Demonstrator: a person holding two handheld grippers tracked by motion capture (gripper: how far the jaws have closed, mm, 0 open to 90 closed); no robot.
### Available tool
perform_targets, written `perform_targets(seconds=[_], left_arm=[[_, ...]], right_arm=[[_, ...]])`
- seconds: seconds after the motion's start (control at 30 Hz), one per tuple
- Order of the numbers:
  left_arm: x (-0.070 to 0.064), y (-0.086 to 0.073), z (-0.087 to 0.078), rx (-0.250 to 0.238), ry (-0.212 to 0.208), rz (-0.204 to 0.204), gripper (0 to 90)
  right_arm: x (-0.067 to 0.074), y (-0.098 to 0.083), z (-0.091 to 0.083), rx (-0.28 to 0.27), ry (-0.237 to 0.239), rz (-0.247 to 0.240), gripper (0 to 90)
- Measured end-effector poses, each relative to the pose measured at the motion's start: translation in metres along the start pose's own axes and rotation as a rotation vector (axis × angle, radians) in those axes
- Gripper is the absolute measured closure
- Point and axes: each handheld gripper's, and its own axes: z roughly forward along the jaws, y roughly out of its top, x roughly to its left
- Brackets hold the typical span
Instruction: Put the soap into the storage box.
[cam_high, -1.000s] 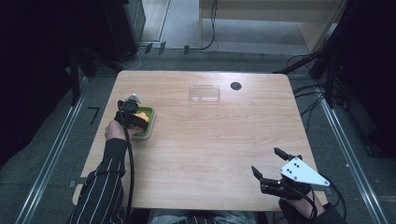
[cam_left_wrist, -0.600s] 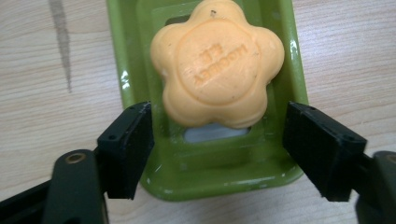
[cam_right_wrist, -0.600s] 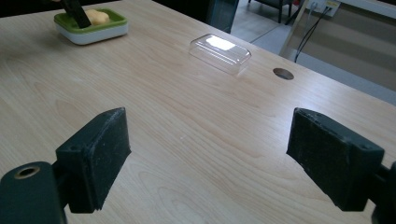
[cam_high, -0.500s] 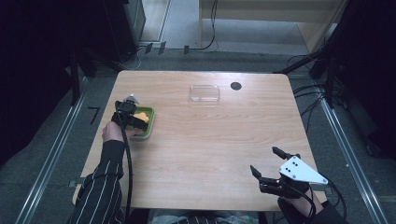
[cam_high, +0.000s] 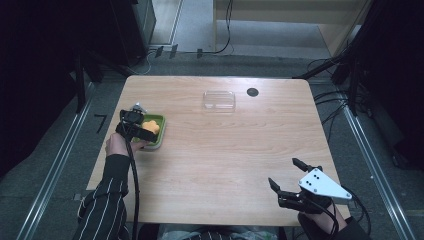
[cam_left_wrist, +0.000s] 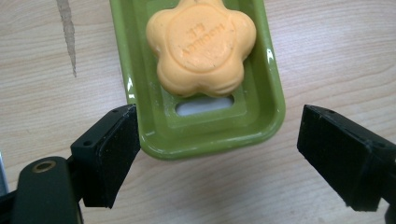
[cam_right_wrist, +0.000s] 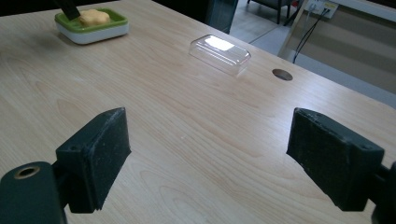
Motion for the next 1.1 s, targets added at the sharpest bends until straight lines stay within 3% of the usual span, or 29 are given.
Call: perform_targets(seconds=[0.73,1.1], left_arm=[[-0.03,-0.035,-0.015,0.046,-0.029,0.106,7.6],[-0.043,-0.06,-0.018,0.072,-0.043,0.155,7.0]], right_arm=[[0.0,0.0,-0.001,0.0,0.0,0.001,13.4],[0.001,0.0,-0.001,-0.001,-0.001,0.0,13.4]])
